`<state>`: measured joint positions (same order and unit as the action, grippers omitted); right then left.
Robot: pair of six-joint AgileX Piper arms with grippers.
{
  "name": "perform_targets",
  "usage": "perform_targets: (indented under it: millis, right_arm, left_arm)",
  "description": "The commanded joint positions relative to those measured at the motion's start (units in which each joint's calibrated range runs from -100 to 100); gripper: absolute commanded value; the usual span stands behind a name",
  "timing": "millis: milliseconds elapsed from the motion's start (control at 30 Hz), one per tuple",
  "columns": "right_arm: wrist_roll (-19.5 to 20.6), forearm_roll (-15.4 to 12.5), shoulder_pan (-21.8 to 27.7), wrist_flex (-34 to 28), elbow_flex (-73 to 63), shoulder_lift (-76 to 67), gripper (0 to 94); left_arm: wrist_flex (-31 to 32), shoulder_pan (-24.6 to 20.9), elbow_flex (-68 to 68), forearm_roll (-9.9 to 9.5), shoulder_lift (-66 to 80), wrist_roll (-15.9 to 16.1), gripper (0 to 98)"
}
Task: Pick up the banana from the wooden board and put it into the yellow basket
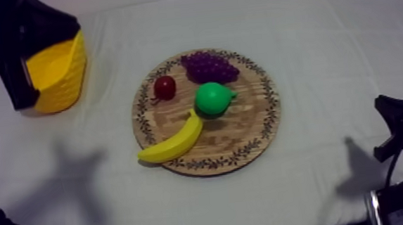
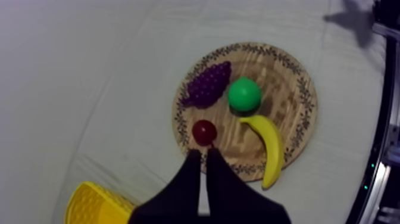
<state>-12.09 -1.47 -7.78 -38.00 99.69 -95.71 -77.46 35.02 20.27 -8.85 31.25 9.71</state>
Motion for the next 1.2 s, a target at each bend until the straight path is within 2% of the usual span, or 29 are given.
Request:
perform_targets:
  millis: [0,267,467,567,767,833,900,1167]
  right_arm:
    - [0.0,-0.02,-0.03,0.02,-0.03,-0.04,0.5]
    - [0.03,-0.02,-0.03,0.02,-0.03,-0.04,0.5]
    - [0.01,-0.02,-0.03,0.02,-0.03,-0.04,0.5]
    - [0.01,-0.02,-0.03,0.02,-0.03,-0.04,0.5]
    - [0.0,-0.02,-0.03,0.02,-0.03,-0.04,0.5]
    - [0.0,-0.02,-0.03,0.02,-0.03,-0.04,0.5]
    - [0.0,-0.02,-0.03,0.02,-0.03,-0.04,0.5]
    - [0.0,-0.02,-0.03,0.02,-0.03,-0.04,0.5]
  left_arm:
    - [-3.2,0.21,0.09,1.04,-0.97,0.33,4.3]
    - [-6.04,1.21,5.85,2.96,-5.41,0.53,5.8]
    - [-3.94,1.63,10.71,3.54,-8.78,0.05,6.9]
    - [-2.56,2.41,12.83,3.48,-9.53,-0.27,19.5]
    - [-1.14,3.45,14.36,3.54,-10.1,-0.47,61.7]
    - [-0.79,3.47,14.7,3.74,-10.33,-0.45,69.2]
    - [0.03,3.59,15.45,3.9,-10.54,-0.67,71.5]
    - [2.17,5.25,18.49,3.82,-12.23,-0.86,64.0]
